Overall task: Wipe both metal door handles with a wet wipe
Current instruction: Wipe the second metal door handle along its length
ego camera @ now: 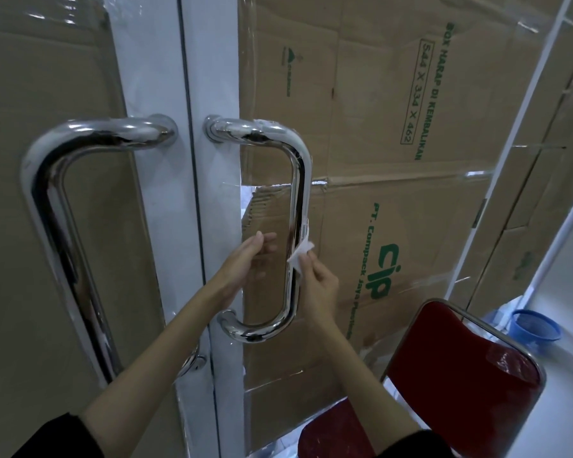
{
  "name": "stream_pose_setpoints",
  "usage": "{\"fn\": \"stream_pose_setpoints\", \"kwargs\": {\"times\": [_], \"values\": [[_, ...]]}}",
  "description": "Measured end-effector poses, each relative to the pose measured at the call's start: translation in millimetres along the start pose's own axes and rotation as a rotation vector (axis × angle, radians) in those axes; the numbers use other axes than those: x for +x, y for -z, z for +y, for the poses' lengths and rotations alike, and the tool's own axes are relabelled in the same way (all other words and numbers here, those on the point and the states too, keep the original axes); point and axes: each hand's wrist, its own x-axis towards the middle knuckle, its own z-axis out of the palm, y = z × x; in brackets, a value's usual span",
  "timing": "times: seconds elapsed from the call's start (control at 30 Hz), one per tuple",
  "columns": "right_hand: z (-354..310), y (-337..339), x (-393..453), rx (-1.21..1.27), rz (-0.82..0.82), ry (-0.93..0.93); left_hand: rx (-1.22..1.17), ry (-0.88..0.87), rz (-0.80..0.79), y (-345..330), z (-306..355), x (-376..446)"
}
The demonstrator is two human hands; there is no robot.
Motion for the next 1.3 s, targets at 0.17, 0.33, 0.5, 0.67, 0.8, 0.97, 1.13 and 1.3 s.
{"fn": "stream_pose_setpoints", "kwargs": {"times": [0.17, 0.33, 0.5, 0.67, 0.8, 0.97, 1.13, 1.3], "values": [[-7.3, -6.1, 6.2, 0.019, 0.067, 0.066, 0.013, -0.016, 0.008, 4.6, -3.9, -0.5], [-25.0, -16.0, 21.7, 0.060, 0.090, 0.122, -0.039, -0.024, 0.031, -1.7, 0.6, 2.6], [-1.8, -2.7, 7.1, 0.142, 0.096, -0.015, -0.092, -0.001, 0.033, -3.3, 1.2, 3.9], [-46.8, -19.1, 27.1, 0.210, 0.080, 0.080, -0.126, -0.013, 0.034, -10.3, 4.8, 8.3], [-47.9, -29.3, 40.1, 0.302, 0.078, 0.011, -0.152, -0.043, 0.037, -14.7, 12.8, 6.8], [-5.5, -13.0, 18.2, 0.188, 0.068, -0.205, -0.096, -0.062, 0.069, -8.3, 13.7, 4.7], [-33.0, -24.2, 27.0, 0.185, 0.085, 0.005, -0.012, -0.068, 0.083, -7.6, 11.4, 7.1], [-24.2, -22.2, 14.3, 0.157, 0.134, 0.119, -0.005, -0.082, 0.081, -9.4, 9.1, 7.0]]}}
